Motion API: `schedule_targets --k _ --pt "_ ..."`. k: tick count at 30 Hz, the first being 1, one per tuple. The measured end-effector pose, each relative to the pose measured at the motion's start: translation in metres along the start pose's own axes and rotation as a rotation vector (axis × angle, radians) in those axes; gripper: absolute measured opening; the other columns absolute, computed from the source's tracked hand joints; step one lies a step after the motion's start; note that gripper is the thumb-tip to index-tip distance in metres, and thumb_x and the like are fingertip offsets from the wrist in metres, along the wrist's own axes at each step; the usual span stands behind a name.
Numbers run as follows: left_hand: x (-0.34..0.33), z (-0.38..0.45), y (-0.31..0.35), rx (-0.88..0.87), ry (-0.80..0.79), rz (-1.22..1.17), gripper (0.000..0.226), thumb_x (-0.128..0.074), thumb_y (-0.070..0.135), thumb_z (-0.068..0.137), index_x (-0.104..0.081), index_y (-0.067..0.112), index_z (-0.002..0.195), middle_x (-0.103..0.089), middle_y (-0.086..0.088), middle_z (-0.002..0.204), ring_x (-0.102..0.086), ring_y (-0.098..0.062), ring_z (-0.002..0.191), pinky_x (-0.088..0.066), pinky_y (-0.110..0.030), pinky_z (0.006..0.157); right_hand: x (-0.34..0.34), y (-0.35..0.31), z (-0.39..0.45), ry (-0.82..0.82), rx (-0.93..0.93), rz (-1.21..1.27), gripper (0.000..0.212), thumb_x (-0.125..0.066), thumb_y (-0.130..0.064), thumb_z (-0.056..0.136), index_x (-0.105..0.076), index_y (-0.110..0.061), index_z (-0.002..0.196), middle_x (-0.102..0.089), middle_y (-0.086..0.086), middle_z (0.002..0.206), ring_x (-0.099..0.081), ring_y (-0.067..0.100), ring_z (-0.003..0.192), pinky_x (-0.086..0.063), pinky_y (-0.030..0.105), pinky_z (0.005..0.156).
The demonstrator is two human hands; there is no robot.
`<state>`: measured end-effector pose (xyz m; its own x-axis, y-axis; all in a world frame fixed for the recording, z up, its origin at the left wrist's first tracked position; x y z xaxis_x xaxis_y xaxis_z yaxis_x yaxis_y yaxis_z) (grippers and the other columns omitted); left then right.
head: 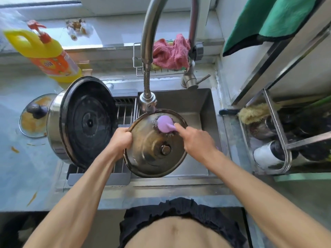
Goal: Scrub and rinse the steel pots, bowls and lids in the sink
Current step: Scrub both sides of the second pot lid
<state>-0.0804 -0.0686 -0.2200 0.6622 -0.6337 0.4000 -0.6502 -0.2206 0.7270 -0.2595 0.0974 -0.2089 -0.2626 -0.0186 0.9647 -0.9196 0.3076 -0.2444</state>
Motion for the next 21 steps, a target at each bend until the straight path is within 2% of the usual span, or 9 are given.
schedule_targets --k 2,5,6,9,11,13,15,18,21 --pt "0.002 -0.001 -0.002 0.004 0.018 0.012 0.057 -0.029 -0.023 0.067 -0.059 0.015 0.036 -0.042 0.010 0.037 -0.039 -0.009 0.038 -0.025 -0.015 0.038 -0.003 -0.002 -0.002 -0.076 0.118 -0.013 0.070 -0.045 -0.008 0.092 -0.031 -0.051 0.146 -0.054 0.003 0.083 -0.060 0.040 0.069 -0.038 0.037 0.053" --pt "0.002 0.007 -0.005 0.015 0.035 -0.029 0.048 -0.031 -0.022 0.064 -0.059 0.010 0.043 -0.048 0.004 0.045 -0.047 -0.017 0.050 -0.030 -0.019 0.044 0.001 0.024 0.004 0.012 -0.136 0.156 0.054 -0.041 -0.019 0.099 -0.035 -0.052 0.141 -0.065 0.004 0.090 -0.062 0.037 0.079 -0.048 0.040 0.061" --pt "0.004 0.011 -0.008 0.016 0.042 -0.041 0.043 -0.032 -0.019 0.061 -0.061 0.009 0.049 -0.051 0.000 0.050 -0.050 -0.020 0.057 -0.032 -0.022 0.049 0.000 0.025 0.004 0.023 -0.145 0.146 0.054 -0.041 -0.018 0.099 -0.034 -0.052 0.141 -0.065 0.005 0.090 -0.062 0.037 0.078 -0.049 0.041 0.060" --pt "0.008 0.011 -0.010 0.009 0.020 -0.039 0.027 -0.035 -0.006 0.043 -0.058 0.006 0.053 -0.047 -0.007 0.057 -0.045 -0.024 0.063 -0.028 -0.028 0.054 -0.004 0.022 -0.001 -0.075 0.060 0.035 0.061 -0.044 -0.015 0.095 -0.029 -0.055 0.140 -0.063 0.004 0.089 -0.062 0.037 0.075 -0.044 0.037 0.057" --pt "0.008 0.008 -0.004 0.031 0.034 -0.107 0.021 -0.037 -0.004 0.035 -0.047 0.006 0.050 -0.039 -0.006 0.054 -0.039 -0.022 0.059 -0.024 -0.026 0.052 0.004 0.040 0.007 -0.056 -0.114 0.103 0.047 -0.042 -0.018 0.098 -0.041 -0.045 0.136 -0.066 0.009 0.097 -0.063 0.038 0.081 -0.046 0.039 0.063" --pt "0.008 0.007 0.002 0.103 0.074 -0.310 0.017 -0.042 -0.007 0.044 -0.044 0.007 0.053 -0.041 -0.006 0.051 -0.042 -0.023 0.053 -0.032 -0.024 0.050 0.010 0.052 0.014 -0.009 -0.270 0.174 0.034 -0.039 -0.020 0.101 -0.047 -0.036 0.130 -0.068 0.015 0.099 -0.062 0.039 0.081 -0.051 0.043 0.066" --pt "0.007 0.011 0.005 0.109 0.088 -0.472 0.005 -0.053 0.005 0.063 -0.056 0.009 0.064 -0.056 -0.009 0.064 -0.054 -0.027 0.063 -0.046 -0.033 0.061 0.011 0.036 0.015 0.000 -0.200 0.207 0.038 -0.041 -0.022 0.100 -0.046 -0.042 0.132 -0.069 0.014 0.100 -0.063 0.041 0.084 -0.050 0.041 0.066" --pt "0.005 0.018 0.007 0.038 0.052 -0.476 0.033 -0.063 0.039 0.082 -0.073 0.008 0.092 -0.073 -0.009 0.093 -0.067 -0.026 0.086 -0.052 -0.040 0.082 0.008 0.018 0.016 -0.034 -0.062 0.186 0.040 -0.039 -0.028 0.101 -0.043 -0.046 0.136 -0.070 0.011 0.102 -0.063 0.042 0.089 -0.047 0.042 0.067" --pt "0.003 0.023 0.008 0.005 0.139 -0.388 0.048 -0.068 0.058 0.083 -0.073 0.011 0.088 -0.074 -0.005 0.094 -0.068 -0.020 0.088 -0.052 -0.037 0.083 0.016 0.042 0.026 0.012 -0.232 0.171 0.028 -0.037 -0.027 0.100 -0.052 -0.032 0.123 -0.068 0.017 0.100 -0.063 0.044 0.088 -0.051 0.045 0.071"
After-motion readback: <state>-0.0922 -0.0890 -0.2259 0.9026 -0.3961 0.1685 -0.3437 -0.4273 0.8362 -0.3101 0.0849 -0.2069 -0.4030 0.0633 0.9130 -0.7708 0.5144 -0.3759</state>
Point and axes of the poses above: each hand's wrist, its own z-axis towards the middle knuckle, its own x-axis out of the back of the hand, y = z × x, the point moved 2 cm from there along z, towards the middle knuckle
